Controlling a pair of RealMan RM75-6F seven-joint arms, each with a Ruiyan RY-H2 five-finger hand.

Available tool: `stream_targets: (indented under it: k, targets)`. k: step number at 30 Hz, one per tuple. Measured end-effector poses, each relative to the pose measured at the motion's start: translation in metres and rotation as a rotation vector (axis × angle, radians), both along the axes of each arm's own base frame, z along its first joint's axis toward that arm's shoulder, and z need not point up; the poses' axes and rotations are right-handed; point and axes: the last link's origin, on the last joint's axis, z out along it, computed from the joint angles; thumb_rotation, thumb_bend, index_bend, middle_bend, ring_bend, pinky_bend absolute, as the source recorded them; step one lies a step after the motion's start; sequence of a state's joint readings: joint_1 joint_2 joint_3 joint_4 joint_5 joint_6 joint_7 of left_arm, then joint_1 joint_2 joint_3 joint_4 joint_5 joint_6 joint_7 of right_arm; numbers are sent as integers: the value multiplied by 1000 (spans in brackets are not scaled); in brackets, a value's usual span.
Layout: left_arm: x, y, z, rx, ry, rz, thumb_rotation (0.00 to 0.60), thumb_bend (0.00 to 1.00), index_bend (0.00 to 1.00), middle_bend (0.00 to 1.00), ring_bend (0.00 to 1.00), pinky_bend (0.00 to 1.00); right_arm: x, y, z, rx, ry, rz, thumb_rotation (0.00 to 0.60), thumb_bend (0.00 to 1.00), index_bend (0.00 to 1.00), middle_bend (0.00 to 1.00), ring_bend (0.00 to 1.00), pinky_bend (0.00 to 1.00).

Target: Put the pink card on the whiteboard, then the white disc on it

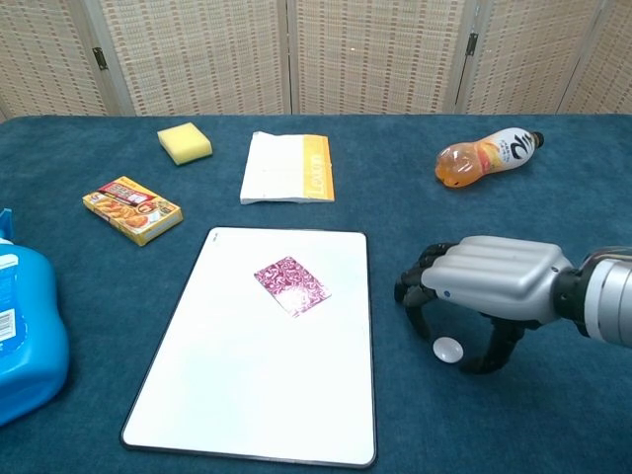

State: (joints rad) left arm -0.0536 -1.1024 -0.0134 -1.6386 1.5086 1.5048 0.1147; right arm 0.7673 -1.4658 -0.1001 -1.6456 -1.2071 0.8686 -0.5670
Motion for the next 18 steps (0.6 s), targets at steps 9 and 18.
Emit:
stream_targets:
  k: [9,18]
  targets:
    - [-2,-1,0,0,-5,4,600,133,65,0,0,0,0,-1,-4,-1,12,-2,600,287,448,222,160,84]
    - [-4,-1,0,0,-6,5,600,133,65,0,0,0,1,-1,-5,-7,14,-7,600,289,480,233,166,84]
